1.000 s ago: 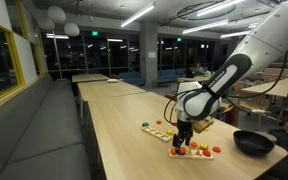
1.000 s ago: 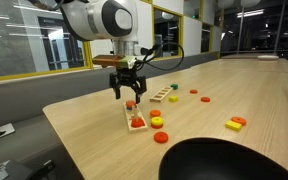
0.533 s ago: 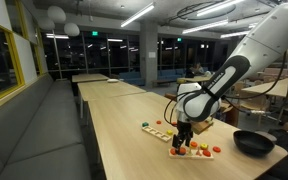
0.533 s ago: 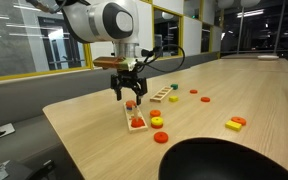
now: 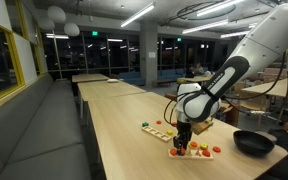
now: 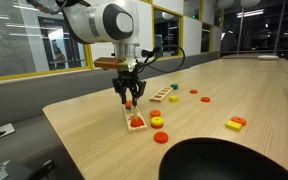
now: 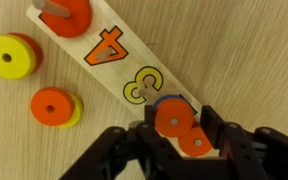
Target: Remove the second round orange object from the left and put it on the table
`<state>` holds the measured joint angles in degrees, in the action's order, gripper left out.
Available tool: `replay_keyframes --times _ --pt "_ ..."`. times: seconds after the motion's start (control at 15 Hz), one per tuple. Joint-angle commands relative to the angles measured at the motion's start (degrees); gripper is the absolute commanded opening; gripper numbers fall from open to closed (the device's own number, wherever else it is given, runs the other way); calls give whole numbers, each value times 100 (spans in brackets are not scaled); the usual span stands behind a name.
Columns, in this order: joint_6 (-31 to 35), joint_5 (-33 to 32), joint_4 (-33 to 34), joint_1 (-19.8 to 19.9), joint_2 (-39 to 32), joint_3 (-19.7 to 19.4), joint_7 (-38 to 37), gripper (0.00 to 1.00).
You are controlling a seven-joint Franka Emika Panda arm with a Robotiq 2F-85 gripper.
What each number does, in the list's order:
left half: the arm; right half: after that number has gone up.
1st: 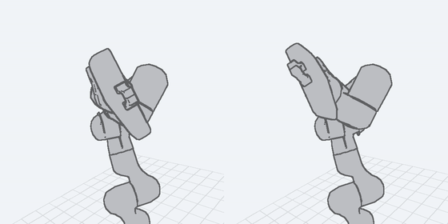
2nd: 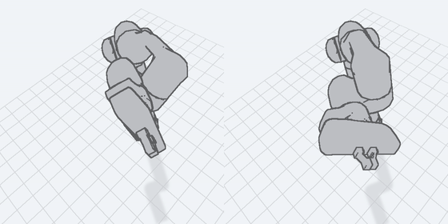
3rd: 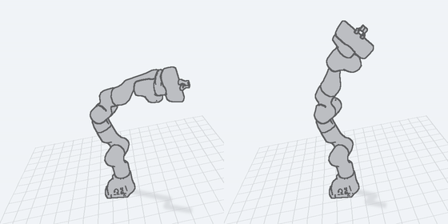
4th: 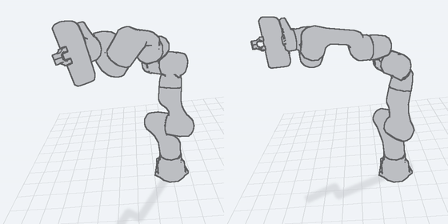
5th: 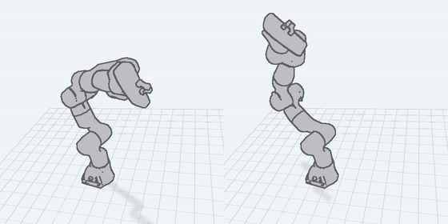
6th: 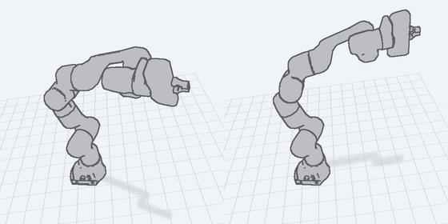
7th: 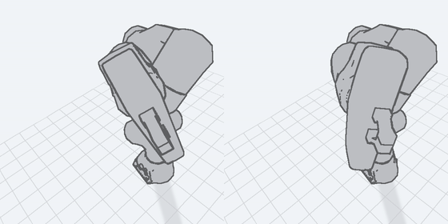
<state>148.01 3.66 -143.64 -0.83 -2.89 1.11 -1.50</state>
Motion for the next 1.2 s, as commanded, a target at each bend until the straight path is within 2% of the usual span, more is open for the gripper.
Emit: replay_keyframes --times 0.0,0.07,0.2,0.73,1.13 --pt "176 103 -18 3 19 -1 -13 22" --pt "197 106 -18 4 23 -1 -8 20" --pt "232 105 -5 4 38 1 8 24" --pt "392 105 90 14 90 -7 34 24" --pt "199 -22 579 74 -183 -106 -288 24"
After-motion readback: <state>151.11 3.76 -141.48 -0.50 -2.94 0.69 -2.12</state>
